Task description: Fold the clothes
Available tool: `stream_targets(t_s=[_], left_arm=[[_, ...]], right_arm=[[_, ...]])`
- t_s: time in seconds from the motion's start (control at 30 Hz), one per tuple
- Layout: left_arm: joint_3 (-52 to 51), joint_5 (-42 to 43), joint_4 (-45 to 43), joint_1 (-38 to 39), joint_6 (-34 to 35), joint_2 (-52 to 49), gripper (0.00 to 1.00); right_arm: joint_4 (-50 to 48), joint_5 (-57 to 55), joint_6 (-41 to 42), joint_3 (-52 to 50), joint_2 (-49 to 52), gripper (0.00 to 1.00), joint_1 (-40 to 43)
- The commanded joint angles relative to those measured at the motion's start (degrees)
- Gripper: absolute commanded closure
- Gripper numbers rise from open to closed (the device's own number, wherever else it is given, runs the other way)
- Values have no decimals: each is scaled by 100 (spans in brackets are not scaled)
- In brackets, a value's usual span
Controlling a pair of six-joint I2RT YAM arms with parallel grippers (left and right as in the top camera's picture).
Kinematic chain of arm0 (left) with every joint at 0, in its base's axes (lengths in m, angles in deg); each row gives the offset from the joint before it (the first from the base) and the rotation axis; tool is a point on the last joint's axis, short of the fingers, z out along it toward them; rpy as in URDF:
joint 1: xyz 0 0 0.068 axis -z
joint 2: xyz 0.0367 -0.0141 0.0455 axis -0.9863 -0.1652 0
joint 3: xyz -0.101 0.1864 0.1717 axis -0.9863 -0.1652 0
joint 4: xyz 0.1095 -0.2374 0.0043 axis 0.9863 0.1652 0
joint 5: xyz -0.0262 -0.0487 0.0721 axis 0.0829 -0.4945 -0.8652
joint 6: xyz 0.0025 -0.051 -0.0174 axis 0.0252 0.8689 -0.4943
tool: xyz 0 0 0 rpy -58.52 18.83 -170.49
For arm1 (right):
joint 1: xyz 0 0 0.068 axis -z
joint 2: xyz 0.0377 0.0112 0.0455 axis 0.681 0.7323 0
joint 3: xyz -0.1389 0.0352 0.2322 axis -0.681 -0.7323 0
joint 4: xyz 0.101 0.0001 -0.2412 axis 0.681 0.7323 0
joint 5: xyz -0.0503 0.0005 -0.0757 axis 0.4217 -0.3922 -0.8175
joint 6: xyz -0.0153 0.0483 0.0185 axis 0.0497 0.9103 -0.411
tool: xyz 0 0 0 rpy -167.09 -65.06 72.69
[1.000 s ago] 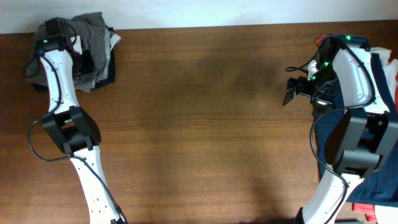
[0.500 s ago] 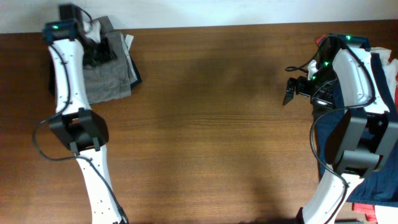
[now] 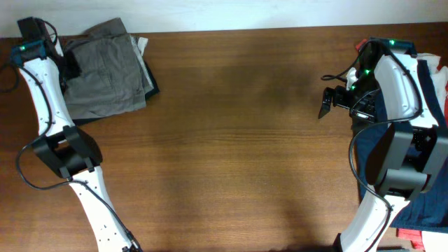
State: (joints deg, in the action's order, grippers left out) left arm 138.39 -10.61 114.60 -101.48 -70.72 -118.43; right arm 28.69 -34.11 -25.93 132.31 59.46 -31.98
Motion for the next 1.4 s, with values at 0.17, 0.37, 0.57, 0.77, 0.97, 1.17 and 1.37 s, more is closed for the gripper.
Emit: stream_targets(t_s=[0.17,0.37,0.57,0.77,0.97,1.17,1.37], left_arm=[[1373,-334,96,-238,-4,535,65],[452,909,1906,-170,-4,560,90],[-1174,9,649,-535,4,560,91],[-935,155,1285,-597,79,1392,91],[-935,796,1987,9,76,1665,91],[-1405,1368,1908,575,15,1554,79],[-3233,1381,459,1235,15,1554,54]], right_arm=[[17,-52,42,96,-76,1,2],[17,-52,42,96,-76,1,2],[17,-52,42,96,-76,1,2],[17,-52,42,96,-76,1,2],[17,-52,42,96,-76,1,2],[17,-52,42,96,-76,1,2],[17,-52,42,96,-76,1,2]])
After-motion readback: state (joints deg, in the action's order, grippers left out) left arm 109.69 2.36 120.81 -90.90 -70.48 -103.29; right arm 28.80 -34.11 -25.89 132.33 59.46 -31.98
